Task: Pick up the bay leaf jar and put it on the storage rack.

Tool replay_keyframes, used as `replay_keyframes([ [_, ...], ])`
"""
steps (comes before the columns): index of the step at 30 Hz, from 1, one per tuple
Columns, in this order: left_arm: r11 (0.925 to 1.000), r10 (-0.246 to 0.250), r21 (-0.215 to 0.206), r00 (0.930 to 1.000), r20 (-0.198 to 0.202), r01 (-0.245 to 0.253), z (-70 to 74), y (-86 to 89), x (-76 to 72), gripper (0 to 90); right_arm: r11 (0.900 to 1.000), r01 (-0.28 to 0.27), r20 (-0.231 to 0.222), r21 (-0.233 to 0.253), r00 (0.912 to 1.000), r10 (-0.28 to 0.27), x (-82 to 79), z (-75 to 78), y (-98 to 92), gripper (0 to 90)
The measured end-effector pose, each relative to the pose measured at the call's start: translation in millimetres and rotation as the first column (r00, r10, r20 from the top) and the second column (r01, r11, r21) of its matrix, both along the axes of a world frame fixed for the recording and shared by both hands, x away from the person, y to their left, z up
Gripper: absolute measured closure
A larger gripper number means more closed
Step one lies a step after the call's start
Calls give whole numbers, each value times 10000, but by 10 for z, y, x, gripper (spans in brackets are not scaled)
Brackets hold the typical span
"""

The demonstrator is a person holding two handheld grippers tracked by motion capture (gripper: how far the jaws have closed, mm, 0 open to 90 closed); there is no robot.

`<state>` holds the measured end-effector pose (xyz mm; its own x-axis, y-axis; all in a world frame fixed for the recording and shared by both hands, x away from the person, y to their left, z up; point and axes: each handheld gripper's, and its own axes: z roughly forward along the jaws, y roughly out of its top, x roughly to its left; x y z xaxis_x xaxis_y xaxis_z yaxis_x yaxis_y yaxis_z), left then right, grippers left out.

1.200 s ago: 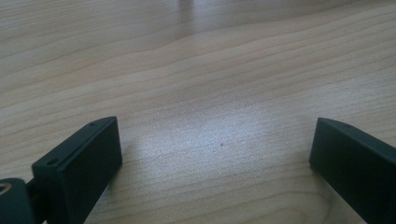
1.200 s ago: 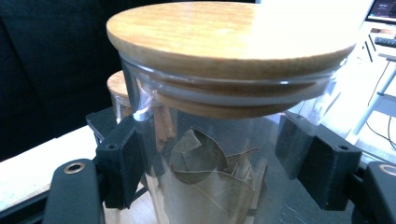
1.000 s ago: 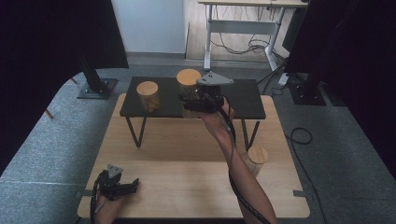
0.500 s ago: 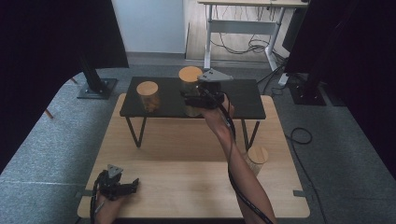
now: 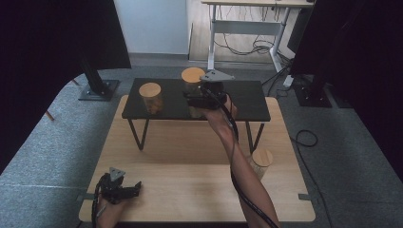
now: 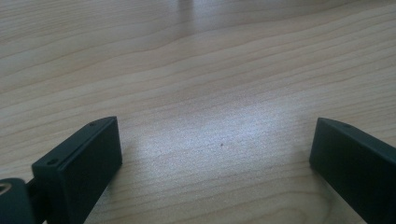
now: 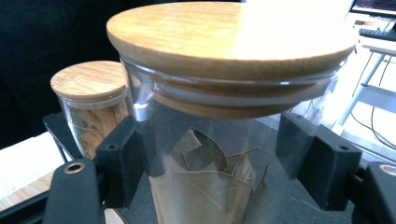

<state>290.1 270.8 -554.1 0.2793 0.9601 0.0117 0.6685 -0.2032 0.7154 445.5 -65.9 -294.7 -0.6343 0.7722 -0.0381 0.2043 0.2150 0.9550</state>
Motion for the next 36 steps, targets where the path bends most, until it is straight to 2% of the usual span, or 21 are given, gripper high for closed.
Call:
replay_keyframes([
  [8, 10000, -20, 36, 10000, -37, 20, 3, 2, -1, 21, 9992, 64, -297, 383, 9995, -53, 43, -13, -41, 255],
  [13, 10000, -1, 7, 10000, -18, 1, 1, 0, -1, 21, 9994, 45, -380, 353, 9993, -32, 52, -9, -48, 251],
  [16, 10000, -2, 10, 10000, -20, 2, 2, 0, -1, 21, 9994, -13, -437, 357, 9990, 28, 58, -13, -42, 205],
  [18, 10000, -3, 10, 10000, -18, 3, 2, 0, -1, 21, 9992, -26, -469, 398, 9989, 45, 67, -23, -36, 144],
  [22, 10000, 0, 4, 10000, -13, 0, 1, -1, -1, 21, 9990, 60, -398, 448, 9992, -42, 73, -37, -36, 86],
  [36, 10000, -3, 12, 10000, -20, 3, 2, 0, -1, 21, 9988, 17, -180, 487, 9998, -8, 40, -52, -96, 72],
])
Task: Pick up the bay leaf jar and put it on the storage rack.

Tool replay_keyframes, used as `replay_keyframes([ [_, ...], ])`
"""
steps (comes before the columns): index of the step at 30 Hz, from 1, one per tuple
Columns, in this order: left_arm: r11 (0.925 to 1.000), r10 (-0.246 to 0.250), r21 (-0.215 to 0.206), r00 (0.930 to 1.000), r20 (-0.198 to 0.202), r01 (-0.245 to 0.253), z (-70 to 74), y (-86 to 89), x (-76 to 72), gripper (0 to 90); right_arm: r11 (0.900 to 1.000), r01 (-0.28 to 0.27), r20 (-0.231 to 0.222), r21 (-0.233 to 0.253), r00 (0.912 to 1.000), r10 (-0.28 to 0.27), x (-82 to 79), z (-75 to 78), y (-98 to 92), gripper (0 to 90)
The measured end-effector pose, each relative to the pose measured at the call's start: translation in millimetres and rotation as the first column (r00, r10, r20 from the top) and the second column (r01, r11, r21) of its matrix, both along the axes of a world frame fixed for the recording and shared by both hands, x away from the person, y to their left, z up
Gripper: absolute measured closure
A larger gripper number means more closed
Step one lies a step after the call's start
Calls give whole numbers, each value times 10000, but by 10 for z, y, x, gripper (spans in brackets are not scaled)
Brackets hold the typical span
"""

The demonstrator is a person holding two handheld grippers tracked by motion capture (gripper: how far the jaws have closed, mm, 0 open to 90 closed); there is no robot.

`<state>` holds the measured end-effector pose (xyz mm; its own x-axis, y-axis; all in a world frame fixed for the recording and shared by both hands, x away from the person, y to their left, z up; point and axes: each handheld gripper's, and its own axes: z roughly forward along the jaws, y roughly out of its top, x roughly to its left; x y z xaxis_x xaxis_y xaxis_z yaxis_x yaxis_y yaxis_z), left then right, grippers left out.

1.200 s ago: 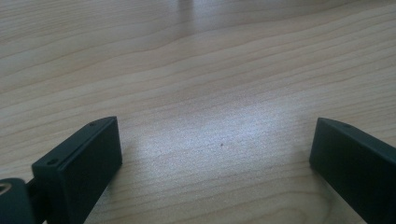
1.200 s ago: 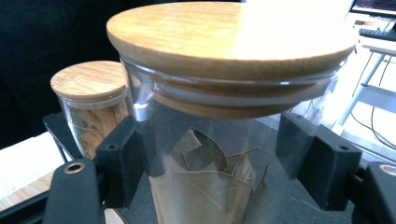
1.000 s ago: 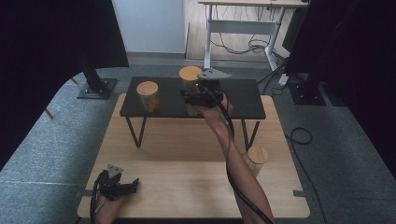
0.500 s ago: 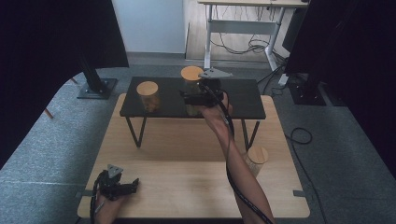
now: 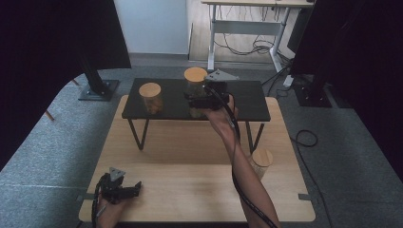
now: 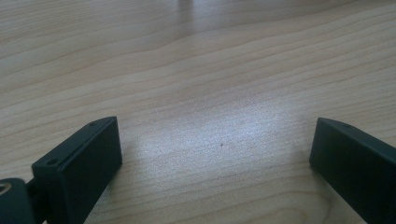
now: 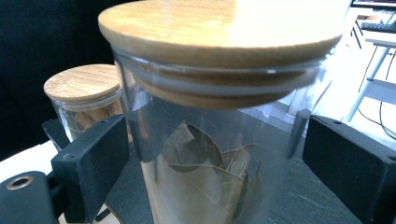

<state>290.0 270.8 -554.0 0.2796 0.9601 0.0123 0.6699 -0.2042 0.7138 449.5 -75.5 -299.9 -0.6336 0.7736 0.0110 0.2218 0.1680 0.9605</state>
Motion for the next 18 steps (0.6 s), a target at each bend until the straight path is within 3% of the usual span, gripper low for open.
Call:
replay_keyframes([
  [18, 10000, 7, -16, 10000, 38, -7, -3, -1, 1, 21, 10000, -31, 263, -77, 9997, 33, -141, 21, -72, 67],
])
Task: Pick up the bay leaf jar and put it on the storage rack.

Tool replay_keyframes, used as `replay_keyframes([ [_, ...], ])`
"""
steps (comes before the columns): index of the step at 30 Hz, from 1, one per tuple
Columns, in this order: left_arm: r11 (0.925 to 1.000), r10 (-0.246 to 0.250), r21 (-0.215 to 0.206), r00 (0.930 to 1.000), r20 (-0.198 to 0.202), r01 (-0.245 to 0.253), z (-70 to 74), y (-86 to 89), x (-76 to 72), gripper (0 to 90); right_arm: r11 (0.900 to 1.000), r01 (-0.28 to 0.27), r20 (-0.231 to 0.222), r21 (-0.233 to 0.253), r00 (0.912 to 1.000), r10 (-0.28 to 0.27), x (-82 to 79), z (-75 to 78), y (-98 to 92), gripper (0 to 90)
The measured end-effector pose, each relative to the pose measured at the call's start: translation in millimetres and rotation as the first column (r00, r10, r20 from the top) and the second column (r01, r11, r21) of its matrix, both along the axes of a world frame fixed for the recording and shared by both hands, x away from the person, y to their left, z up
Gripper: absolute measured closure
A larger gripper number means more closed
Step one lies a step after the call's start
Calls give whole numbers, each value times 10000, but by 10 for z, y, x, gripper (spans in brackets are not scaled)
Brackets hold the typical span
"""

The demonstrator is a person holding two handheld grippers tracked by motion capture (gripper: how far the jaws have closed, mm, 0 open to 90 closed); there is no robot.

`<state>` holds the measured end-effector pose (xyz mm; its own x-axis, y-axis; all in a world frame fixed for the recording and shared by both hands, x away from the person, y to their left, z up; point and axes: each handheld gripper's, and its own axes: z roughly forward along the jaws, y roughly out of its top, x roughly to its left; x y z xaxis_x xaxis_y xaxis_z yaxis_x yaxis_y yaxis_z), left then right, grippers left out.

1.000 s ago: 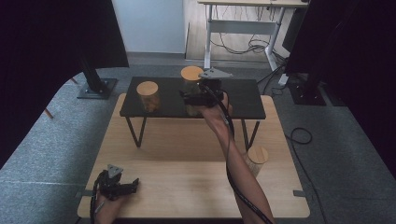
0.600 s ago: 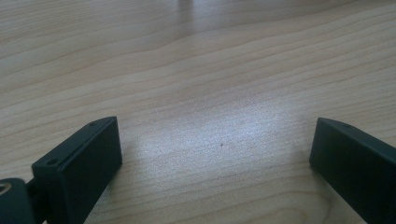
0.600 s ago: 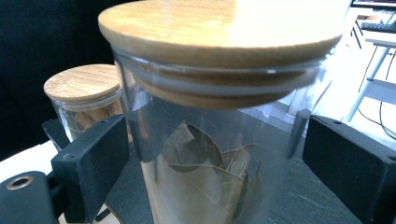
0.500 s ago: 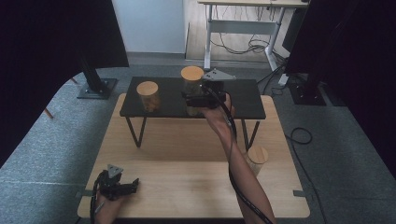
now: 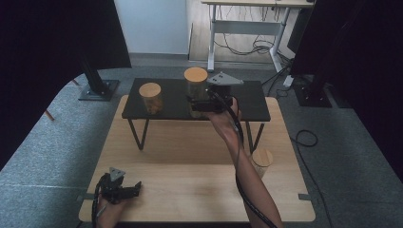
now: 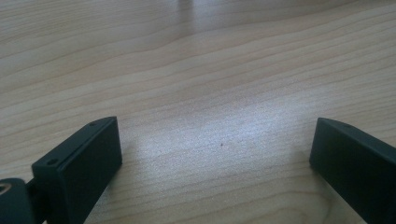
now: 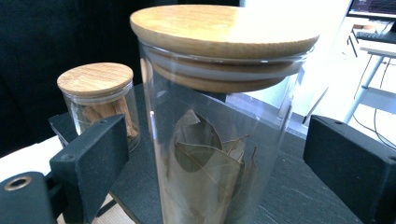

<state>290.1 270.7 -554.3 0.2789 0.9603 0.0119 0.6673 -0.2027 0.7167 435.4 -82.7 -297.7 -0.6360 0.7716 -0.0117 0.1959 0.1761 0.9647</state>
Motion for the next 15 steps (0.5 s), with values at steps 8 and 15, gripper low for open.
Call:
replay_keyframes([
  [8, 10000, -2, 1, 10000, 1, 2, 0, 0, 0, 21, 9999, -117, 151, -33, 9998, 117, -80, 33, -14, 68],
  [15, 10000, -5, 4, 10000, 0, 5, 0, 0, 0, 20, 9999, -124, 209, -47, 9997, 125, -146, 35, -44, 70],
])
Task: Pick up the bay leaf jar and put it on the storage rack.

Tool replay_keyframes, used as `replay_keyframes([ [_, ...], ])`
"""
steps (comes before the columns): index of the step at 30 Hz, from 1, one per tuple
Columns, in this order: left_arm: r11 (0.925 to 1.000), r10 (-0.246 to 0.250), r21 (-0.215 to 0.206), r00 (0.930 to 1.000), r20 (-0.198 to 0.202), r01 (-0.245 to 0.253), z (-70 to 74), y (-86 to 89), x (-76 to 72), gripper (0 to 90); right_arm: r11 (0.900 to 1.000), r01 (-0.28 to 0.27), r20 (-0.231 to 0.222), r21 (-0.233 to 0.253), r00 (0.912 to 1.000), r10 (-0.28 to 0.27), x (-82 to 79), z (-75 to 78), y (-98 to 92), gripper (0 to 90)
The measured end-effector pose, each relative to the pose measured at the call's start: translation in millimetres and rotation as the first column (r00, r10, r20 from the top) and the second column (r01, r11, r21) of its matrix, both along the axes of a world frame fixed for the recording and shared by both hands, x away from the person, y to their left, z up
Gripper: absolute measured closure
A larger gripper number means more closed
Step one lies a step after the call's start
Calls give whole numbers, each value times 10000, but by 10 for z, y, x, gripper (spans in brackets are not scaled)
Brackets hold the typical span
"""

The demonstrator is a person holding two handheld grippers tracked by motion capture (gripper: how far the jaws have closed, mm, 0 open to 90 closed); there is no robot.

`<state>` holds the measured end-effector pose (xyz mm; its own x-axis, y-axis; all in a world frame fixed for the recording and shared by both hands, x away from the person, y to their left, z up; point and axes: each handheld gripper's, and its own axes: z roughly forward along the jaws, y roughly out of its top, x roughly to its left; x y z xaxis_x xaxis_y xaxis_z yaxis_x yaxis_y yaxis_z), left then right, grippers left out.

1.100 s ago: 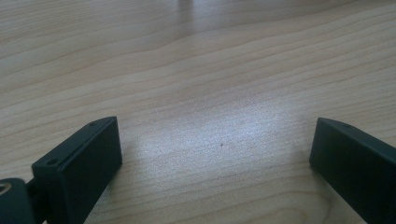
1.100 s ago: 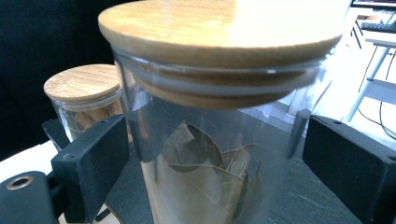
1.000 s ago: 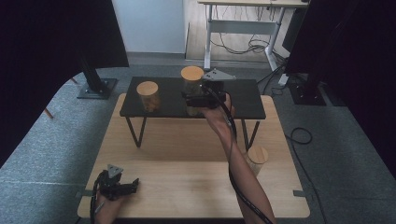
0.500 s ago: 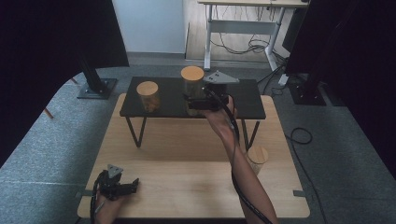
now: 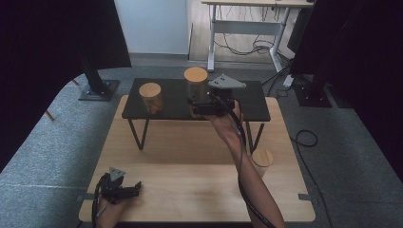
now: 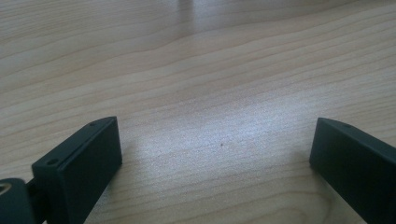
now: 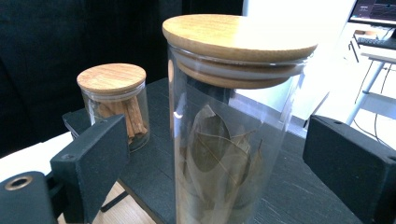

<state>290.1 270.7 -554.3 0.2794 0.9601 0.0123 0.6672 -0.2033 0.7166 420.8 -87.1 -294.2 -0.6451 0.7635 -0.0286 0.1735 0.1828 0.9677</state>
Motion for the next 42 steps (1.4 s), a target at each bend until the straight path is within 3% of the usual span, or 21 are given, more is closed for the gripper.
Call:
replay_keyframes([
  [23, 10000, -30, 48, 10000, -13, 30, 1, 4, 0, 21, 10000, -64, 133, -71, 9999, 65, -249, -101, -185, 78],
  [42, 10000, -41, 65, 10000, -23, 41, 2, 5, 0, 21, 9998, 191, 103, 71, 9998, -192, -414, -189, -414, 86],
])
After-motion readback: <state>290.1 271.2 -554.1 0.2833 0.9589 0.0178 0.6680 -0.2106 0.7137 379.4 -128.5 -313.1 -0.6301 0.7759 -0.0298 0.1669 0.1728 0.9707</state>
